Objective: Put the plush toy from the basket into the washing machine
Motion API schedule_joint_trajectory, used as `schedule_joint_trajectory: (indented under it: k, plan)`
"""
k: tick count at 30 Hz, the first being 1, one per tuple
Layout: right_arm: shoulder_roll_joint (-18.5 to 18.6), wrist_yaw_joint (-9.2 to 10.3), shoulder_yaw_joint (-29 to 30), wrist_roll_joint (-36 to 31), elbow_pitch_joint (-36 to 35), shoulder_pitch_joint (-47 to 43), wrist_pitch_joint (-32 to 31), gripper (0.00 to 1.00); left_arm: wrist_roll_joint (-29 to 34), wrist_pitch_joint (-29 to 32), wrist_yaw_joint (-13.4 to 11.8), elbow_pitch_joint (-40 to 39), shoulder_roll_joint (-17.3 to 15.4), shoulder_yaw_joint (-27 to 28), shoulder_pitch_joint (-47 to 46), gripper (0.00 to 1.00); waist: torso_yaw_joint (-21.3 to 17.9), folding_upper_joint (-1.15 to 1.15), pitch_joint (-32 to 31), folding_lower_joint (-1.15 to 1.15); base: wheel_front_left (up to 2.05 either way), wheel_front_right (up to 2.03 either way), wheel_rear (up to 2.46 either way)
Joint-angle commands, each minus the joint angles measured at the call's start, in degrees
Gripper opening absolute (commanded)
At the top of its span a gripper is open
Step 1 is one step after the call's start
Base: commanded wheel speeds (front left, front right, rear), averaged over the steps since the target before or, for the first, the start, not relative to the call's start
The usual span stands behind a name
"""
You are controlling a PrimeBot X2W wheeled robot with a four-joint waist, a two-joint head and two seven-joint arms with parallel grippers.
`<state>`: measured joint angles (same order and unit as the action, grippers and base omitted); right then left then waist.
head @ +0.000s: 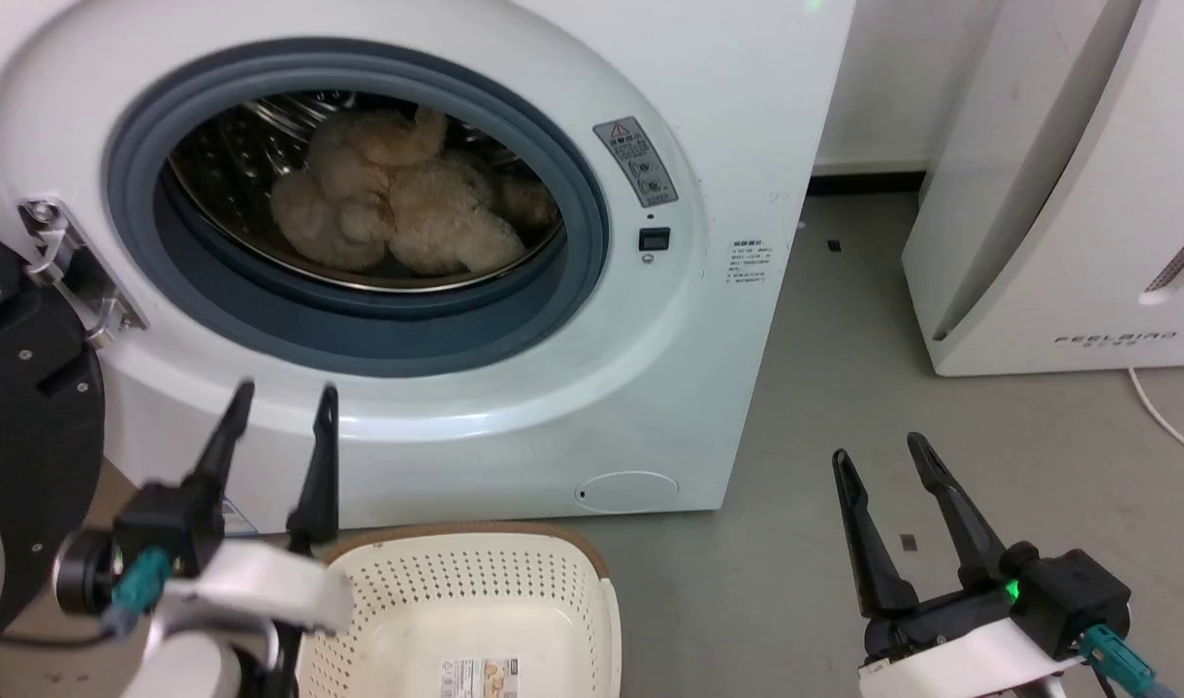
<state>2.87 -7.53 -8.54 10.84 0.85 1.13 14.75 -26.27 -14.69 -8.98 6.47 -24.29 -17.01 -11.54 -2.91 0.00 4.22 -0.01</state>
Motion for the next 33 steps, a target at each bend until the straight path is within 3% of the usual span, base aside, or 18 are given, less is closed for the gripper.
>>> schedule_joint_trajectory:
  k: [1,13,28,29,33]
  plan:
    - [0.0,0.04,-0.1,0.3,0.1,-1.0,0.3,1.0,0.5,-0.3,-0.4,-1.0,0.6,0.6,2.1,1.0,0.1,0.0,-0.7,0.01,0.0,0.0,0.0]
    - [0.0,0.04,0.0,0.6,1.1,-3.4,0.3,1.0,5.3,-0.3,-1.3,-4.3,5.5,2.4,15.0,1.0,0.3,0.0,-2.9,0.01,0.0,0.0,0.0]
    - [0.0,0.04,-0.3,0.7,1.7,-3.8,0.3,1.0,8.8,-0.3,0.0,-5.1,7.9,4.3,16.9,1.0,0.1,0.0,-3.3,0.01,0.0,0.0,0.0]
    - [0.0,0.0,-0.2,0.8,1.6,-3.3,0.0,0.0,8.7,0.0,-0.1,-5.0,7.8,4.2,16.4,0.0,0.1,0.0,-3.3,0.01,0.0,0.0,0.0]
    - [0.0,0.0,-0.2,0.7,1.6,-3.3,-0.1,0.0,8.8,0.1,0.1,-5.0,7.8,4.3,16.3,0.0,0.1,0.0,-3.3,0.01,0.0,0.0,0.0]
